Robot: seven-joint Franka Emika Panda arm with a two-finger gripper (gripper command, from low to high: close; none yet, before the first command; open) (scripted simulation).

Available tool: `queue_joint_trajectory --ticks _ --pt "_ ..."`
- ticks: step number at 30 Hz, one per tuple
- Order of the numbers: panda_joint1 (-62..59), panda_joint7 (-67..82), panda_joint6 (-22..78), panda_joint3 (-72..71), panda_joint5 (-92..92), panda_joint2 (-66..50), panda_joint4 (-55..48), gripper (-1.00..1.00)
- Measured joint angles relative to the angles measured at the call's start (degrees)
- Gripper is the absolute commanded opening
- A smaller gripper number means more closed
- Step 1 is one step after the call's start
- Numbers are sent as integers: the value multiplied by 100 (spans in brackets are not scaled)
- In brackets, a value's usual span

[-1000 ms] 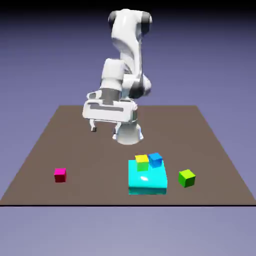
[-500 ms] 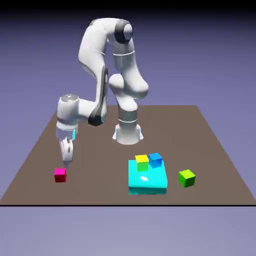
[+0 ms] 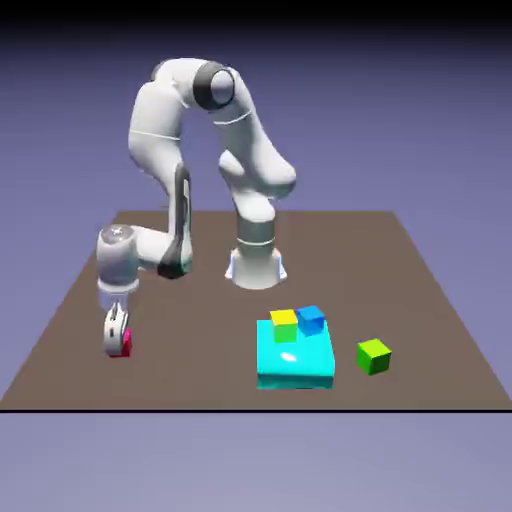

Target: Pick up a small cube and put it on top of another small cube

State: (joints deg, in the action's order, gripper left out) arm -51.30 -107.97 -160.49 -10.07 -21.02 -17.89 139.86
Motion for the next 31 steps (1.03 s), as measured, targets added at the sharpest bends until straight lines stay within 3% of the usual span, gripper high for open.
queue_joint_trajectory --ticks 20,22,28,29,31 --pt "1900 -2903 2472 -3527 3397 3853 1253 -100" --pt "1907 -2915 2482 -3541 3410 3867 1257 -100" --pt "1628 -3873 1236 -3691 2156 2623 1522 -100" --pt "1598 -3976 1102 -3708 2021 2489 1550 100" --pt "1599 -3975 1108 -3707 2022 2489 1550 100"
